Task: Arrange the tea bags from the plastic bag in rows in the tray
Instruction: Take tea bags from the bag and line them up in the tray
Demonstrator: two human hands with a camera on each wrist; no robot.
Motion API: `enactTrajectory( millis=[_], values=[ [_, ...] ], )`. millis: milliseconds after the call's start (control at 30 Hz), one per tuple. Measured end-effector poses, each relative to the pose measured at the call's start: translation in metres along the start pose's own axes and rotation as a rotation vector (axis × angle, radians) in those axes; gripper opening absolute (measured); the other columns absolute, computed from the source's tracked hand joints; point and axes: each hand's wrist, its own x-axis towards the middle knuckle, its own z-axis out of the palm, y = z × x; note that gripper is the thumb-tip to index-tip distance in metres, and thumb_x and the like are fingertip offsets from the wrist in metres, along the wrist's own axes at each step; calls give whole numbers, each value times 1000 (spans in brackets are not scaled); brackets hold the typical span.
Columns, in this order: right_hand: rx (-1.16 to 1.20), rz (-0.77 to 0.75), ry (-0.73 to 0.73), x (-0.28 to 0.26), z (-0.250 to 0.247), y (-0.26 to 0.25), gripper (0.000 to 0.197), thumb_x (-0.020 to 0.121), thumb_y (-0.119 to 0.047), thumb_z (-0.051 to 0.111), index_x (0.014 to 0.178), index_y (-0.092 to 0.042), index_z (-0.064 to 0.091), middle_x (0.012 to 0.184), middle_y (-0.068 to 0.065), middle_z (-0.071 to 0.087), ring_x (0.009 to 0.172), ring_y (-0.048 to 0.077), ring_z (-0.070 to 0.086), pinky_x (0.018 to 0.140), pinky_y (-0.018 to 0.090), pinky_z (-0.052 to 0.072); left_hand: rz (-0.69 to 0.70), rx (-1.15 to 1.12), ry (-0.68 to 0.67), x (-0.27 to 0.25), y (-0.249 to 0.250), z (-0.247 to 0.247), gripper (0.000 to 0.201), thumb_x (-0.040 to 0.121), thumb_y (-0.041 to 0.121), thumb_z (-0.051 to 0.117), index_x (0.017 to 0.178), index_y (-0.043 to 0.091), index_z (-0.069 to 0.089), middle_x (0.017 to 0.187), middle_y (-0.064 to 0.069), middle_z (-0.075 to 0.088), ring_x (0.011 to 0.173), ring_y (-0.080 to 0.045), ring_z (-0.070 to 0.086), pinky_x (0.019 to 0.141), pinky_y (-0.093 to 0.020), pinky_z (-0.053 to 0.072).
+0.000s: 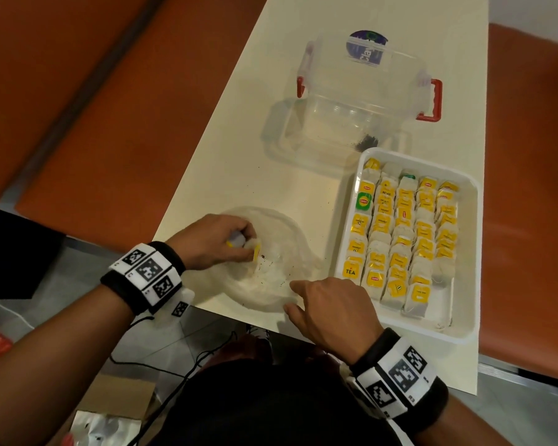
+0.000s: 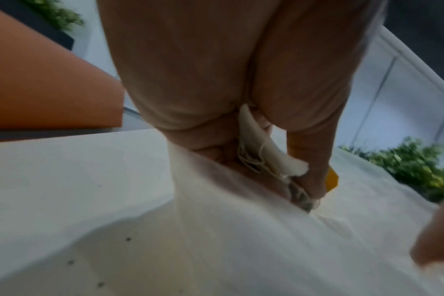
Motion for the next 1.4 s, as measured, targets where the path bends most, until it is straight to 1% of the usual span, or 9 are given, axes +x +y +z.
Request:
enactTrajectory(
  millis=[133,367,500,567,700,833,967,1167,1400],
  values=[
    [19,50,37,3,1,-1,43,101,-54,37,127,-27,57,100,3,70,95,28,66,67,34,39,-44,-369,-34,-5,10,-9,25,82,27,80,97,12,66,95,-3,76,79,-18,73,62,-25,54],
    [61,103,97,7,-1,7,47,99,-58,38,129,-28,57,104,0,72,99,25,67,69,33,44,-31,-886,-87,-15,18,-27,53,51,50,93,83,18,66,79,-3,66,61,-13,59,46,-19,41],
    [120,85,142,5,-6,14,48,97,-62,40,136,-35,49,106,-9,72,100,20,67,73,32,50,-32,-1119,-98,-14,25,-23,50,50,33,95,86,15,66,84,-11,64,57,-13,54,41,-17,37],
    [176,83,187,1,-13,18,47,96,-63,41,137,-40,48,99,-13,73,97,15,67,71,31,50,-39,-1175,-82,-13,33,-17,30,62,20,86,85,15,67,84,-13,61,55,-12,52,40,-16,35],
    [431,41,354,-9,-39,32,35,94,-59,51,125,-44,58,90,-22,70,79,3,65,69,30,51,-45,-1226,-74,-9,54,-4,19,70,17,75,88,14,70,85,-13,60,53,-10,52,39,-15,35],
    [799,2,503,-12,-61,49,32,88,-62,58,106,-38,70,82,-19,69,62,5,64,65,32,52,35,-1075,-34,-3,83,11,4,81,20,71,85,19,73,73,-3,58,55,-10,48,43,-17,33],
    [903,17,529,-12,-74,64,39,82,-69,57,98,-37,72,83,-15,70,63,9,66,67,40,56,96,-1029,40,4,112,31,13,79,26,75,81,19,64,71,-2,64,59,-12,53,51,-20,41],
    [1006,35,536,-15,-79,96,16,84,-45,76,88,-31,73,79,-9,70,69,13,63,69,49,56,126,-1007,126,18,146,56,15,78,18,74,90,13,65,79,-9,70,63,-12,57,55,-23,46],
    [1142,7,473,-34,-94,137,10,88,-21,76,91,-13,73,66,-1,66,52,6,55,50,18,44,93,-952,111,32,167,77,33,70,22,81,99,10,72,91,-16,71,66,-11,59,60,-23,50]
  ],
)
